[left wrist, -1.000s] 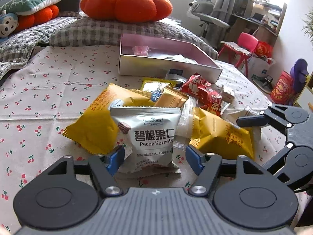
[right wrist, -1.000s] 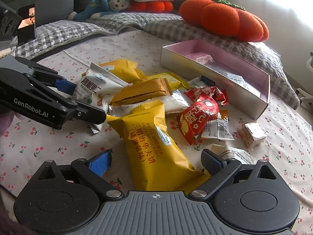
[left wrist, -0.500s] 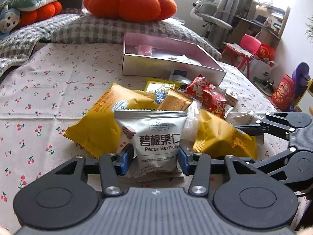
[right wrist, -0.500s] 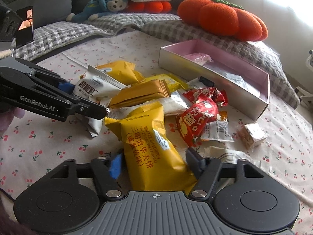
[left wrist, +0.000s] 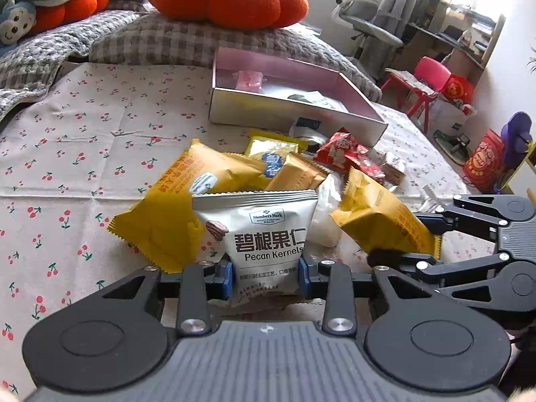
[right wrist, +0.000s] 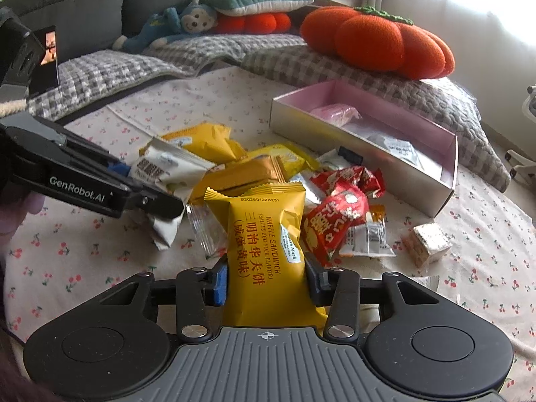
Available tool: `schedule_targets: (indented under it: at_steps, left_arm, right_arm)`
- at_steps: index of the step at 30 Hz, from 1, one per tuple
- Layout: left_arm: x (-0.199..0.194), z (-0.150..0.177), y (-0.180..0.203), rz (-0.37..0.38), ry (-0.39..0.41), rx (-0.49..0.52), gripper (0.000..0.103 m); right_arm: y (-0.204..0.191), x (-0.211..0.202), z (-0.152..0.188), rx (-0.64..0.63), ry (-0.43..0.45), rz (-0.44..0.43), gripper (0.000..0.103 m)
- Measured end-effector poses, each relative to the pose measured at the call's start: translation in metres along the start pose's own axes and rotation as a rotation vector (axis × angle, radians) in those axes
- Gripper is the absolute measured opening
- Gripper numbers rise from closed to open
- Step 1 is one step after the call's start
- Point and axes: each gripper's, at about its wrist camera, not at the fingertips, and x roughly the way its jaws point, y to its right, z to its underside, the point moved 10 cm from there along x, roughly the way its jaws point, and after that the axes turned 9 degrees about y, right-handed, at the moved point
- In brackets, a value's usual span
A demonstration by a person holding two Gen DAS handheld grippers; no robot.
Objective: Organize snacks
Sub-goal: 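Grasp the Pecan Kernels packet with the left tool while the right grasps a yellow packet, then carry the Pecan Kernels and yellow packets over the box with both tools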
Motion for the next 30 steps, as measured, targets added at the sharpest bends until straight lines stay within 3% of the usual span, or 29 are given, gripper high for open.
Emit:
schedule_targets:
  at_steps: [9,18,30]
  left_arm:
    - [-0.004,-0.017,0.010,0.022,-0.009,-0.018,0.031]
    - [-0.002,-0.053,0.026,0.049,0.014,-0.014,0.031]
    - [0.023,-0.086,0.029,0.056,0.032,-0.042,0.031]
  right_arm:
    - [0.010,-0.011,-0.021,0.055,0.047,0.013,0.043]
    - [0.039,-0.018,-0.049,0.188,0.097,0.041,0.043]
    - [0.080,-0.019,-0.067,0.324,0.136,0.095,0.043]
